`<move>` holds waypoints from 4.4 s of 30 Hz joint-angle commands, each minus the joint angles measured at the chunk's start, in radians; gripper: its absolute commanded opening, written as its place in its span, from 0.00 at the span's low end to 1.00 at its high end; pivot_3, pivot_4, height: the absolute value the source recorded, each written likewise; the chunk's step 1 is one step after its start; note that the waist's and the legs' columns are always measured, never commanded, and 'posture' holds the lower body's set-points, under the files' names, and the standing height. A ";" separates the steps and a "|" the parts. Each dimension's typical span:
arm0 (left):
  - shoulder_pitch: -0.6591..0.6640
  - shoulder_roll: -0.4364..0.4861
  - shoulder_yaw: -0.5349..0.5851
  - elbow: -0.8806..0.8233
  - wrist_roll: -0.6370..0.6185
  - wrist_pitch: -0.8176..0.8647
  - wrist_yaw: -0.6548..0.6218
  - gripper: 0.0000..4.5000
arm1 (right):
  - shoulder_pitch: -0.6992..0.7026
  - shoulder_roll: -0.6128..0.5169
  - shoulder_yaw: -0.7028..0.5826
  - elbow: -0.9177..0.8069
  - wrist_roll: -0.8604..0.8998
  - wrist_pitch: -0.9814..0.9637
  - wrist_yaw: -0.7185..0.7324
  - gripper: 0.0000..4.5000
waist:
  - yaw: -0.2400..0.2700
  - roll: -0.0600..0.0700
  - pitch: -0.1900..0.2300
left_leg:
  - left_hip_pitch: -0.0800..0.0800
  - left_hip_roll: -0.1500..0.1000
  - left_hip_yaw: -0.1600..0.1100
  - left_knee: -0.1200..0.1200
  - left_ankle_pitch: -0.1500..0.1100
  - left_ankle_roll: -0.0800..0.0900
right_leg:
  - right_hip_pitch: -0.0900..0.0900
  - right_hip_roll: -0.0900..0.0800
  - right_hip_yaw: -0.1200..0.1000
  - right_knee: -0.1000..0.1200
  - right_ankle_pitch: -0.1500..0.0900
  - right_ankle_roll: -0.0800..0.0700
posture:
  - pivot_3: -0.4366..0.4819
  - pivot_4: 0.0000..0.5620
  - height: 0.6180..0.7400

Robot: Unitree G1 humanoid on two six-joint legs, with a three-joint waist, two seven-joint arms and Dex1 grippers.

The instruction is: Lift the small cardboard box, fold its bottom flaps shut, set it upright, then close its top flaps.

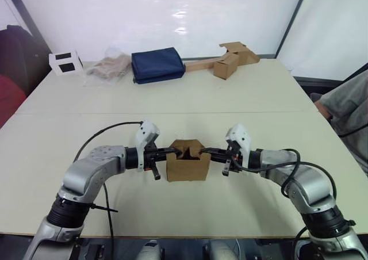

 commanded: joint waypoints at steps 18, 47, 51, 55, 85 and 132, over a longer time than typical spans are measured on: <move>-0.005 0.040 0.205 0.012 -0.119 -0.033 -0.064 0.00 | -0.078 -0.011 -0.139 -0.060 0.152 0.085 0.043 0.00 | 0.000 0.000 0.000 | 0.000 0.000 0.000 0.000 0.000 0.000 | 0.000 0.000 0.000 0.000 0.000 0.000 | 0.48 0.27 1.00; -0.382 -0.153 -0.044 0.963 0.290 -0.480 -0.465 0.00 | -0.052 -0.153 0.020 -0.364 0.253 0.215 -0.002 0.00 | -0.003 0.000 0.000 | -0.003 0.000 -0.002 0.001 0.000 0.000 | -0.001 0.000 -0.002 -0.001 0.000 0.000 | 0.48 0.27 1.00; -0.382 -0.166 -0.032 0.971 0.301 -0.491 -0.472 0.00 | -0.075 -0.119 0.054 -0.311 0.206 0.174 -0.001 0.00 | -0.006 0.000 0.000 | -0.003 0.000 -0.002 0.001 0.000 0.000 | -0.001 0.000 -0.002 -0.001 0.000 0.000 | 0.48 0.27 1.00; -0.381 -0.175 -0.018 0.975 0.303 -0.498 -0.461 0.00 | -0.107 -0.094 0.083 -0.268 0.166 0.144 0.003 0.00 | -0.016 0.000 0.000 | -0.003 0.000 -0.002 0.001 0.000 0.000 | -0.001 0.000 -0.002 -0.001 0.000 0.000 | 0.48 0.27 1.00; -0.147 0.001 0.169 0.402 0.158 -0.286 -0.306 0.00 | -0.096 0.026 0.147 -0.060 -0.033 -0.026 0.036 0.00 | -0.042 0.000 0.000 | -0.003 0.000 -0.003 -0.001 0.000 -0.001 | -0.003 0.000 -0.002 0.000 0.000 0.000 | 0.48 0.27 1.00; 0.136 0.096 0.068 -0.107 -0.035 -0.036 -0.121 0.00 | -0.270 0.077 0.146 0.045 -0.128 -0.062 -0.098 0.00 | -0.024 0.000 0.000 | -0.002 0.000 -0.003 -0.001 0.000 0.000 | -0.001 0.000 -0.002 -0.001 0.000 0.000 | 0.48 0.27 1.00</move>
